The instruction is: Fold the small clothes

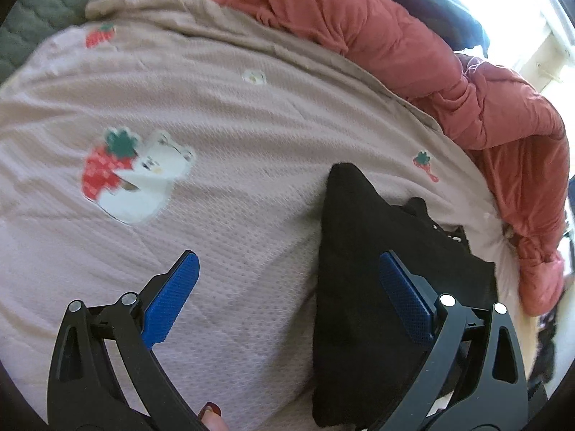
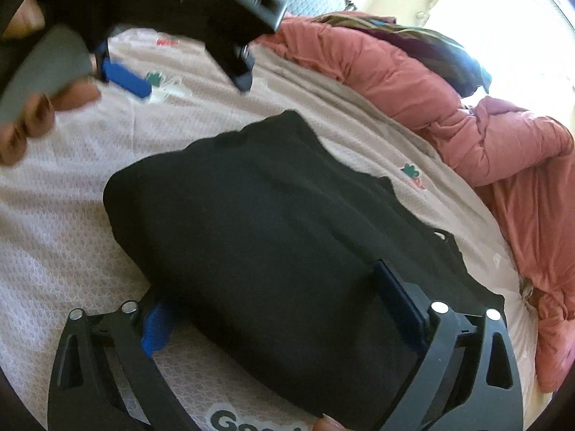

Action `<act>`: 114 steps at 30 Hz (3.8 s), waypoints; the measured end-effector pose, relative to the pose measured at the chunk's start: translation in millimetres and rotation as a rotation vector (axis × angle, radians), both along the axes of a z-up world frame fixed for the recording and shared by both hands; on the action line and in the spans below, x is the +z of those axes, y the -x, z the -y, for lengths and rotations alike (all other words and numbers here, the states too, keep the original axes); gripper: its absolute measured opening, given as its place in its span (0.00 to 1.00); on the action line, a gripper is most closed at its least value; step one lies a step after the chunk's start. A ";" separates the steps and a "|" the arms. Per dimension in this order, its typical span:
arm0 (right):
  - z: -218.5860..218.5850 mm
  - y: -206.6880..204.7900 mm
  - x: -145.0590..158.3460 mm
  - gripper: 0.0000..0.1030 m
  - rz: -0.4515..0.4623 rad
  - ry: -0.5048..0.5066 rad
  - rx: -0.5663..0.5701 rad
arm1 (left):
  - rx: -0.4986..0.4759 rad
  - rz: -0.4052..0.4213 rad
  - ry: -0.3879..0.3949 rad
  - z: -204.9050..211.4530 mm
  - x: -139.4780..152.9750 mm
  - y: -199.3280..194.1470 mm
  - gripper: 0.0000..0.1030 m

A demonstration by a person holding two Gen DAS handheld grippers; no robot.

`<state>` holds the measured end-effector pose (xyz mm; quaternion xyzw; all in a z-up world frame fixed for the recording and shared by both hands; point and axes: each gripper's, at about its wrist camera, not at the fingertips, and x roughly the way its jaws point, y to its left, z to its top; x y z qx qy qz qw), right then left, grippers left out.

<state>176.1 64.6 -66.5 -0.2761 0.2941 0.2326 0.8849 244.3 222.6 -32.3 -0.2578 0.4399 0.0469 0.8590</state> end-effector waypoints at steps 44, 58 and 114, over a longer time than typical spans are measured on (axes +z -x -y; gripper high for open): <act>34.4 24.8 27.4 0.19 0.043 -0.195 0.075 | -0.179 0.049 0.323 62.9 -21.4 -13.4 0.21; 100.0 39.5 55.8 0.15 0.099 -0.337 -0.029 | -0.181 0.051 0.142 140.1 45.0 -4.2 0.18; 348.4 29.6 39.0 0.54 -0.365 -0.805 -0.458 | -0.274 -0.001 -0.175 257.2 12.8 18.3 0.65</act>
